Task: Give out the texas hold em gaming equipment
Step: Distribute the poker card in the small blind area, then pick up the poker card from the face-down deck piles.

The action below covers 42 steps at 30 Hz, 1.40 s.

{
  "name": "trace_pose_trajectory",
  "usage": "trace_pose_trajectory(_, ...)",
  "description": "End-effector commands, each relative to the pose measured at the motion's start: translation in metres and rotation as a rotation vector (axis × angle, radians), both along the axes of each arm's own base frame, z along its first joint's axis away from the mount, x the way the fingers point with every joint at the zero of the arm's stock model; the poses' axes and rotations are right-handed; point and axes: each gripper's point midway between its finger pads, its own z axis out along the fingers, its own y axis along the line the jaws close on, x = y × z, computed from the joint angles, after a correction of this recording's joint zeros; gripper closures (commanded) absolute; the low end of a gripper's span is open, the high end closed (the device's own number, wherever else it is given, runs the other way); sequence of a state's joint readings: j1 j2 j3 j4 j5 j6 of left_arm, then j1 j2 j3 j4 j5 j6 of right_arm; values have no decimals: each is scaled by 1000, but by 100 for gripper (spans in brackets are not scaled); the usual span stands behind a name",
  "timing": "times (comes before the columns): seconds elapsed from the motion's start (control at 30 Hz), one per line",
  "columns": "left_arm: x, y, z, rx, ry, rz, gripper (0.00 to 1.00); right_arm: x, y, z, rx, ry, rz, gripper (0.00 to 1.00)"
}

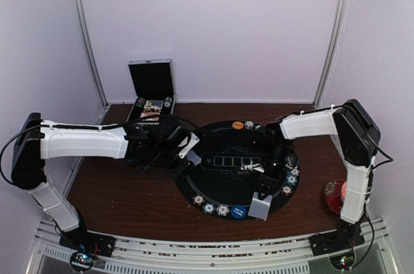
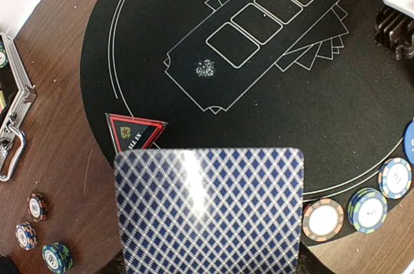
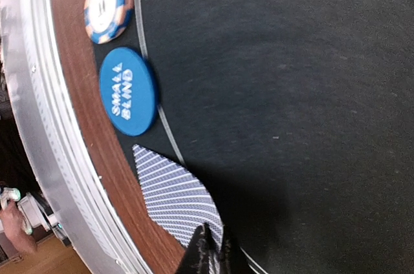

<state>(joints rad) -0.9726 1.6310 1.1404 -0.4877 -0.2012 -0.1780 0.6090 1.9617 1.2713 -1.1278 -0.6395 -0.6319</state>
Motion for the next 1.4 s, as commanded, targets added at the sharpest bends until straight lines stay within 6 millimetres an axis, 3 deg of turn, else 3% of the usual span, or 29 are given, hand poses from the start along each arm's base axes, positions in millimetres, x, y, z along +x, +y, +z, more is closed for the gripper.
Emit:
trace_pose_trajectory(0.0, 1, -7, 6, -40, -14, -11, 41, 15, 1, -4, -22, -72, -19, 90)
trace_pose_trajectory(0.3, 0, -7, 6, -40, -12, -12, 41, 27, 0, 15, -25, -159, -30, 65)
trace_pose_trajectory(0.43, 0, -7, 7, -42, -12, -14, 41, 37, -1, 25, -32, -222, -47, 60)
trace_pose_trajectory(0.57, 0, -8, 7, -46, -11, -18, 41, 58, 9, 50, 6, -292, -103, 57)
trace_pose_trajectory(0.77, -1, -10, 8, -53, -8, -25, 41, 99, 48, 96, 159, -355, -239, 50)
trace_pose_trajectory(1.0, -4, -13, 11, -74, -7, -48, 41, 138, 105, 140, 437, -282, -407, 49)
trace_pose_trajectory(1.37, -12, -21, 24, -126, -28, -105, 41, 149, 154, 126, 608, 13, -479, 49)
